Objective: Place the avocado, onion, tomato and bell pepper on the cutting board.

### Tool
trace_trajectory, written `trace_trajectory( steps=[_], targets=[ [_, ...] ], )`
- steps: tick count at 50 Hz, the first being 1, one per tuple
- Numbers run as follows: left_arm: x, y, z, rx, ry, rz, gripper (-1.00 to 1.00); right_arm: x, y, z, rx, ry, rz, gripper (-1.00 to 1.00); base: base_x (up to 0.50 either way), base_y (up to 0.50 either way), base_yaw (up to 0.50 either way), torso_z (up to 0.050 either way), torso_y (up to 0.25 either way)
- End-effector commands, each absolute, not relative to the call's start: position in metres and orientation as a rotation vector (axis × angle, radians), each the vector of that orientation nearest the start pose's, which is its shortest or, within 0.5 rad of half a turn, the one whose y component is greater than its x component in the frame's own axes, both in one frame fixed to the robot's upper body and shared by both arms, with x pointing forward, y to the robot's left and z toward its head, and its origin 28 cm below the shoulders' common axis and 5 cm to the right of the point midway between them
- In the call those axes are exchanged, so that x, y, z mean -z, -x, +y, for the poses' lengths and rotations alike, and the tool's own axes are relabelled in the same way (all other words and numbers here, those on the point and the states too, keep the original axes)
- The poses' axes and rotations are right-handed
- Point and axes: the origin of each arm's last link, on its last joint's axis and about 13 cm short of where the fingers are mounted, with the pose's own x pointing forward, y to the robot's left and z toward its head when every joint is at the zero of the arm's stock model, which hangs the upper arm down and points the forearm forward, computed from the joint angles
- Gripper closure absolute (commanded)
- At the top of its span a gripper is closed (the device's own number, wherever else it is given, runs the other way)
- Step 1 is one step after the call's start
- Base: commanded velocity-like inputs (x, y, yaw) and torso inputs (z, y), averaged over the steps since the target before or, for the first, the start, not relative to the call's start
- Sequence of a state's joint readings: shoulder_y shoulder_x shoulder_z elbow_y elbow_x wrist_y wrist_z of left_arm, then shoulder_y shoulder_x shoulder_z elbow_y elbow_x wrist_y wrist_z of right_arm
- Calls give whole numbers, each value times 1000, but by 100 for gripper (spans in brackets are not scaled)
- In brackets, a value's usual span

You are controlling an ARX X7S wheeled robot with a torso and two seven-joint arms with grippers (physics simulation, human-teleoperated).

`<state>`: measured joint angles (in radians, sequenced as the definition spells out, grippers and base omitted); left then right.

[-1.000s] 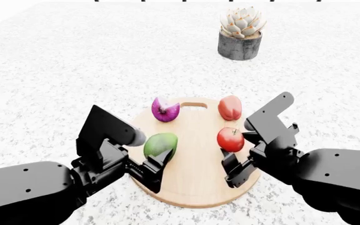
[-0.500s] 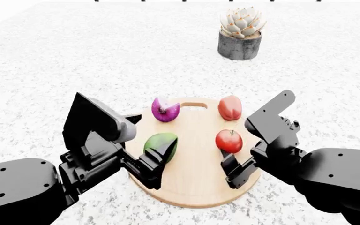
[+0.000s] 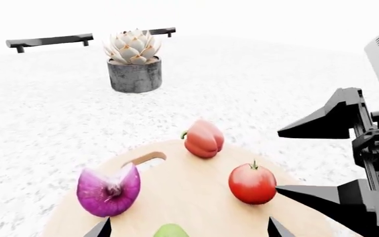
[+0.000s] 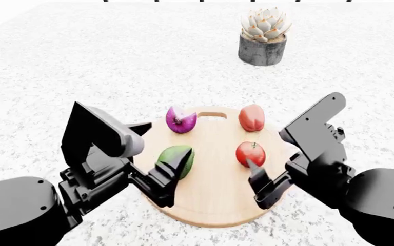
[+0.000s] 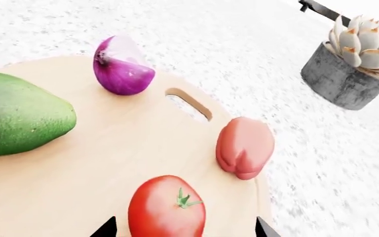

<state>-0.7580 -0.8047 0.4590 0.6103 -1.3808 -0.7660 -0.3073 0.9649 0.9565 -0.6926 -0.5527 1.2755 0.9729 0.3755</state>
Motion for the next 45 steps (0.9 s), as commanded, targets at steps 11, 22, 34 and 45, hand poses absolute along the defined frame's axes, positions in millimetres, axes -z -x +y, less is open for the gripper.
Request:
trace_trajectory(
  steps=[11,22,34,45],
  targets=[
    [-217,-199,231,644,-59,45,-100,-230,-189,-158,-451,340,169,-100,0,0,0,0,0],
    [-213,-187,234,578,-108,-44,-100,-229,-171,-162,-400,281,87,-100,0,0,0,0,0],
    [-212,-169,234,534,-121,-155,-100,-223,-152,-161,-364,208,-1,-100,0,0,0,0,0],
    [-212,-157,239,466,-120,-217,-100,-222,-138,-159,-331,168,-90,-100,0,0,0,0,0]
  ],
)
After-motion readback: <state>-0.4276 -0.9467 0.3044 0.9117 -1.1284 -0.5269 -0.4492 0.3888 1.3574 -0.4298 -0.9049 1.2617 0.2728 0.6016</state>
